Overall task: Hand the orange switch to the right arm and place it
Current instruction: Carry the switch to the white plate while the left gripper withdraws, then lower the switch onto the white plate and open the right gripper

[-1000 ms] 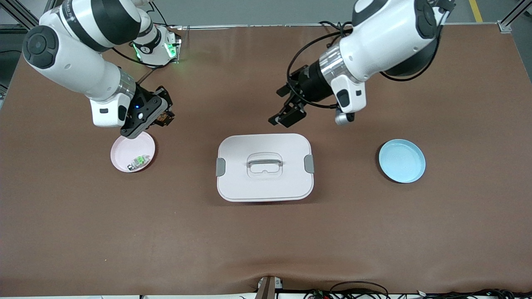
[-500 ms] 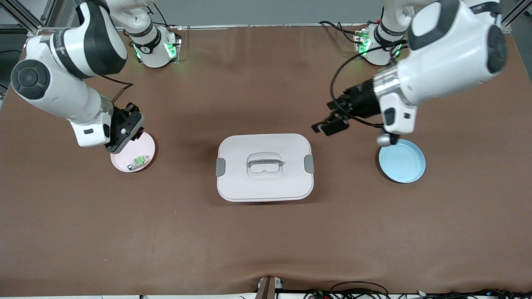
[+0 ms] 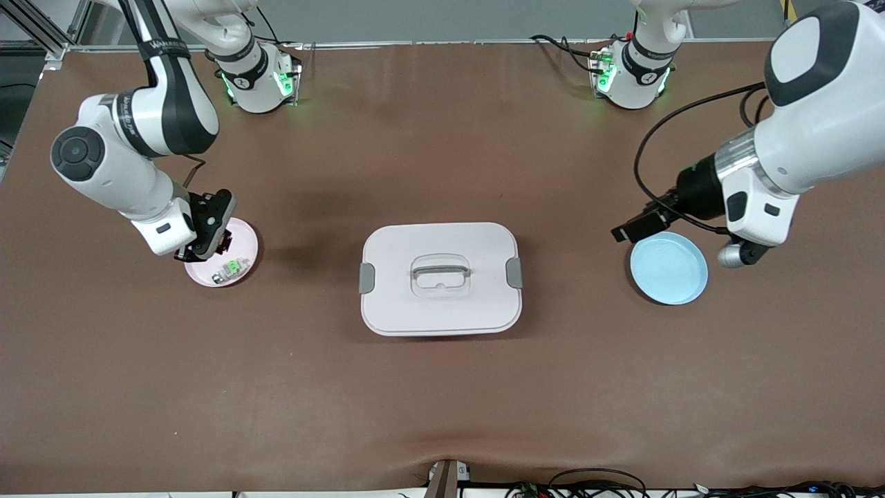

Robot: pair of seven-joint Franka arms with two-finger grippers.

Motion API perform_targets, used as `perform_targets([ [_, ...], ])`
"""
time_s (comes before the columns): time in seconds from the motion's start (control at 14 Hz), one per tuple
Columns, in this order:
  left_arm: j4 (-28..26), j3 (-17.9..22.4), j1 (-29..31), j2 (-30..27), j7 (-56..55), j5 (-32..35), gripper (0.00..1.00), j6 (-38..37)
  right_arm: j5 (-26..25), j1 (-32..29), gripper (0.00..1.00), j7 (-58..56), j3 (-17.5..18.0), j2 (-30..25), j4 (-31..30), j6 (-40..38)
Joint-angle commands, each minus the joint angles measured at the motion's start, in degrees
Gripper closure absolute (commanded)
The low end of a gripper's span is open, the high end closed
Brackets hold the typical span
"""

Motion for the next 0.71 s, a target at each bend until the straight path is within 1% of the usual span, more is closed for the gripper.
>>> perform_targets([
  [0.0,0.27,-0.43,3.69,0.17,12.63,1.46,0.00,-1.11,-4.79,-2.55,1.00,-3.80,0.94,-3.57,-7.28,5.68],
  [0.14,0.18,-0.43,6.94,1.39,22.20,1.47,0.00,-1.20,-6.64,-2.73,1.00,-4.52,0.94,-3.66,-9.92,8.32],
  [0.29,0.09,-0.43,10.02,2.36,31.09,1.47,0.00,-1.20,-7.00,-4.13,1.00,-4.69,0.94,-4.01,-14.22,13.84],
  [0.36,-0.17,-0.43,11.08,2.37,32.69,1.90,0.00,-1.20,-7.00,-4.23,1.00,-4.95,0.94,-3.67,-16.24,17.09],
  [0.5,-0.35,-0.43,12.75,2.37,33.41,7.85,0.00,-1.55,-7.00,-5.10,1.00,-5.13,0.94,-3.23,-18.89,21.23],
  [0.64,-0.35,-0.43,14.15,2.28,36.12,12.08,0.00,-3.83,-7.09,-6.68,1.00,-7.58,1.03,-2.09,-19.60,22.30],
])
